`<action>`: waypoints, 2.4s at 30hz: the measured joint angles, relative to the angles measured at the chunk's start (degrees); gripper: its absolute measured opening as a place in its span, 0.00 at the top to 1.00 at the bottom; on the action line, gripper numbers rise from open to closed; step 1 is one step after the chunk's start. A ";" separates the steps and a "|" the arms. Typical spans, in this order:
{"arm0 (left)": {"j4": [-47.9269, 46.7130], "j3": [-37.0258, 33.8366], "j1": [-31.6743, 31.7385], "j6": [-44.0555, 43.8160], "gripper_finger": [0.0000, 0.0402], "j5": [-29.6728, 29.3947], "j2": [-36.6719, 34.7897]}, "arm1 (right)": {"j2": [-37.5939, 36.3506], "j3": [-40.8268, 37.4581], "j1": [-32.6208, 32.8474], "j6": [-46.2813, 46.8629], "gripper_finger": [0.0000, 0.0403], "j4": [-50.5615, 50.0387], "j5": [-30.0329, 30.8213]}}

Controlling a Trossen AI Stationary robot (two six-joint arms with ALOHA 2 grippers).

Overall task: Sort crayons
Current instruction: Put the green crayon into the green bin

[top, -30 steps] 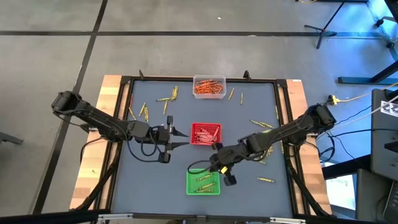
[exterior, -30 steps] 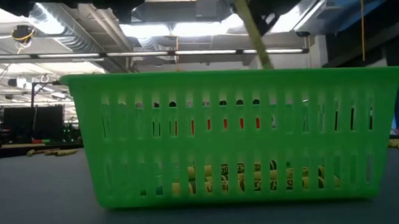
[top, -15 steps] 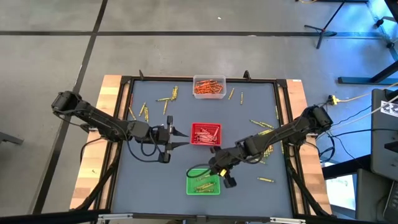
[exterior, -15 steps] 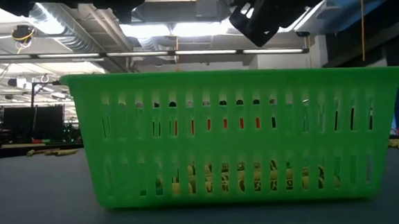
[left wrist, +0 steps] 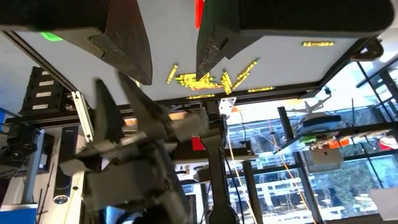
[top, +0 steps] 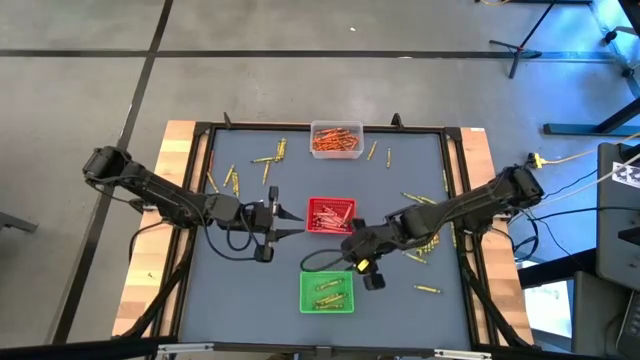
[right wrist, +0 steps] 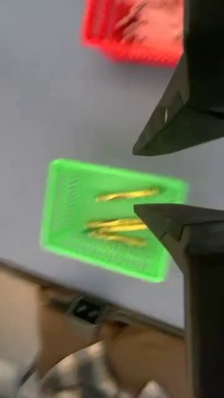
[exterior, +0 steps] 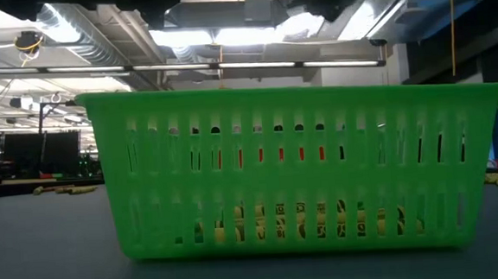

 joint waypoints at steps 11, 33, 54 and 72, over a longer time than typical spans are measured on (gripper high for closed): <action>-0.06 0.00 0.02 -0.13 0.73 0.07 0.00 | -6.42 -1.61 -4.49 -1.24 0.65 -16.31 10.63; -0.02 0.00 0.02 -0.11 0.73 -0.09 0.00 | -23.69 -22.25 -30.90 3.44 0.65 -19.67 13.27; -0.02 0.00 0.04 -0.11 0.73 -0.17 0.00 | -16.80 -24.80 -48.33 2.83 0.65 -27.10 13.77; -0.02 0.00 0.04 -0.17 0.73 -0.17 0.00 | -8.72 -30.74 -51.10 -9.13 0.65 -20.22 3.35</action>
